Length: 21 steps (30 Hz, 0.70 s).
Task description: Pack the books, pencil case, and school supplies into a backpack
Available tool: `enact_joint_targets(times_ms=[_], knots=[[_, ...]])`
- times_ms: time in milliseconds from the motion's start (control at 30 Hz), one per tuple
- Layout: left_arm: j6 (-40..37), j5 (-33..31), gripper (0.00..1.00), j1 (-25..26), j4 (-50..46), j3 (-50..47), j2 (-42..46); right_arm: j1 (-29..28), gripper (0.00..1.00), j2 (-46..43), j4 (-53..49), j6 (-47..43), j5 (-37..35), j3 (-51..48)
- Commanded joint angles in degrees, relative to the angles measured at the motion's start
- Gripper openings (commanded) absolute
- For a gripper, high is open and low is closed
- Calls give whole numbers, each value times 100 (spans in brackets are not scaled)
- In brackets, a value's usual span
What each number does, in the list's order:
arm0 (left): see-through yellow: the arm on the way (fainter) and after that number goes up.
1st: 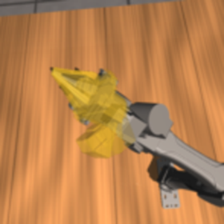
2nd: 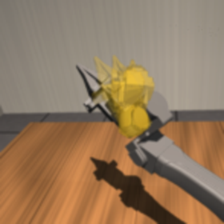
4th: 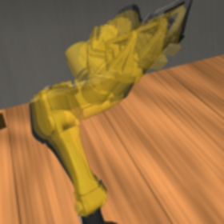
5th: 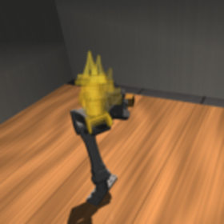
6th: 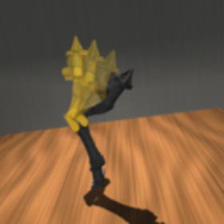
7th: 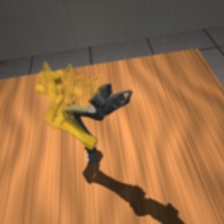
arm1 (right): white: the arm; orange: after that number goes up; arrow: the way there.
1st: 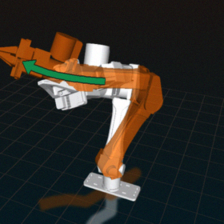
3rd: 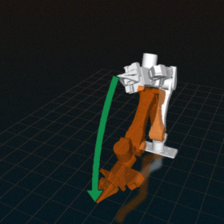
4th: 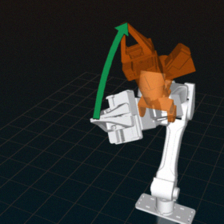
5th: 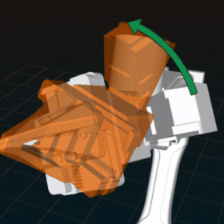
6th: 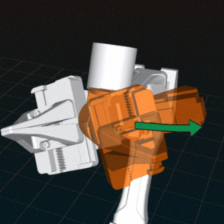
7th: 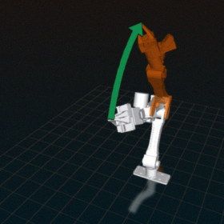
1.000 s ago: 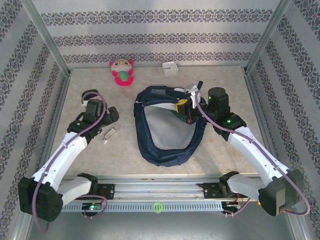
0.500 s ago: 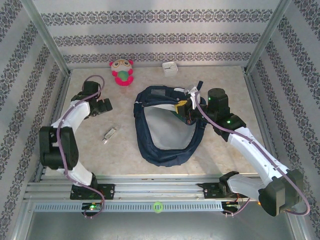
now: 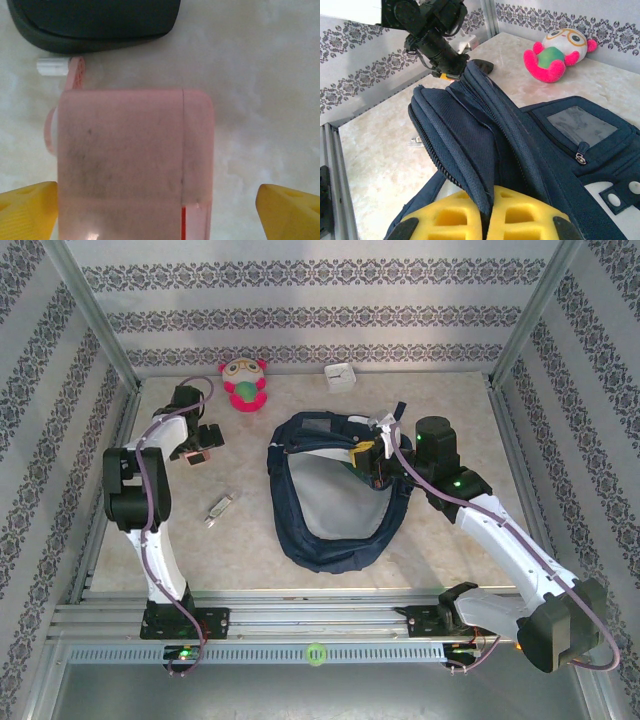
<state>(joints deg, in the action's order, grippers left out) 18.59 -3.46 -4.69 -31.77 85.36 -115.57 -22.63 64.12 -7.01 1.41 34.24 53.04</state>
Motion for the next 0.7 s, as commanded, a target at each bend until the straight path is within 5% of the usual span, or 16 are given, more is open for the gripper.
enact_joint_targets(times_ms=[0,367,667], knots=[[-254,-163,100,-85,-129,319,-232,4,0,-44,426,8,225,51],[-373,-497,85,-150,-31,640,-666,56,0,100,426,-1,266,125],[-444,-301,60,-164,99,174,-122,79,0,235,439,-16,329,224]])
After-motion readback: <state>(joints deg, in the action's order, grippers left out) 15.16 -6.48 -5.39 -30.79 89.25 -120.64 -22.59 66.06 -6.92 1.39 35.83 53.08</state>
